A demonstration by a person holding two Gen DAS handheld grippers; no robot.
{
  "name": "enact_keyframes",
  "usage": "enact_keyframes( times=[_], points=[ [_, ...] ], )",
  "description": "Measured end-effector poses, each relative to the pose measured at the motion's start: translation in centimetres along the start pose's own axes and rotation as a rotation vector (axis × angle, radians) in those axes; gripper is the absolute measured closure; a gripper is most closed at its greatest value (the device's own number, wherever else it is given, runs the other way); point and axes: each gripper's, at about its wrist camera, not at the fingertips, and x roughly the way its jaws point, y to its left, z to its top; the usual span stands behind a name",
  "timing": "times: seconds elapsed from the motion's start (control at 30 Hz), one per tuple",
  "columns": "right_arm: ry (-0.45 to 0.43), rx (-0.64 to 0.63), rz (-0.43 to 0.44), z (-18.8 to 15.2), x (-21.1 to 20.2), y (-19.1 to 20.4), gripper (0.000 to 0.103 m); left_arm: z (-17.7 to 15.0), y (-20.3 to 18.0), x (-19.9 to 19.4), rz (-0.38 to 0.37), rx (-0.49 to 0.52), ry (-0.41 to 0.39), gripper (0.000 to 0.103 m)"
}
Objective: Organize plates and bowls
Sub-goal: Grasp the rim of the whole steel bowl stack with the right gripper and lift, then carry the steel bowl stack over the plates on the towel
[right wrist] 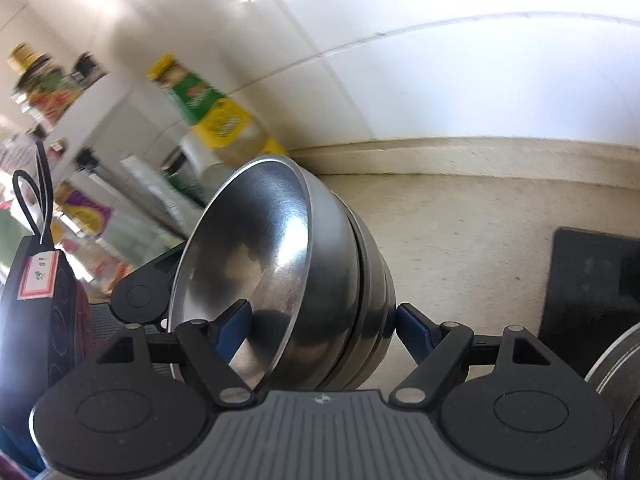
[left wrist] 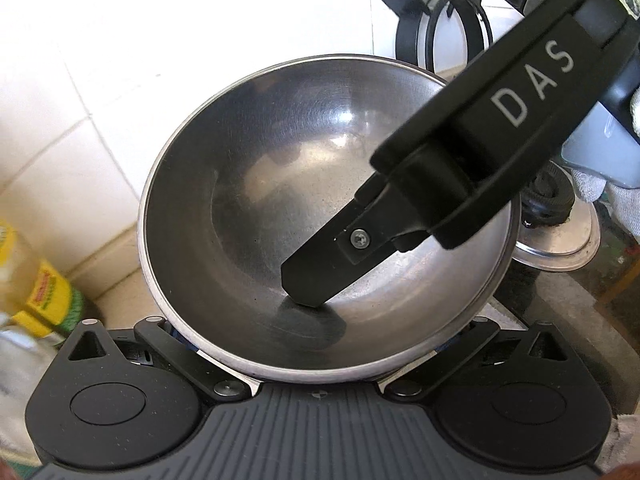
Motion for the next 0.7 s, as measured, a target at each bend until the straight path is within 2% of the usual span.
enact_keyframes(
  times=[0.2, 0.4, 0.7],
  points=[
    [0.005, -0.089, 0.043, -1.5, -1.7, 3.9, 0.020, -1.9, -2.5, -4.6, 0.080, -0.036, -0.017, 0.000],
    [0.052, -0.152, 0.073, -4.5, -2.4, 7.0, 0.020, -5.0, -6.3, -9.4, 0.150, -0.093, -0.017, 0.000],
    [0.099, -0.145, 0.088, -10.7, -1.9, 9.2, 0.020, -11.2, -12.4, -13.6, 0.160, -0.133, 0.028, 0.000]
  ],
)
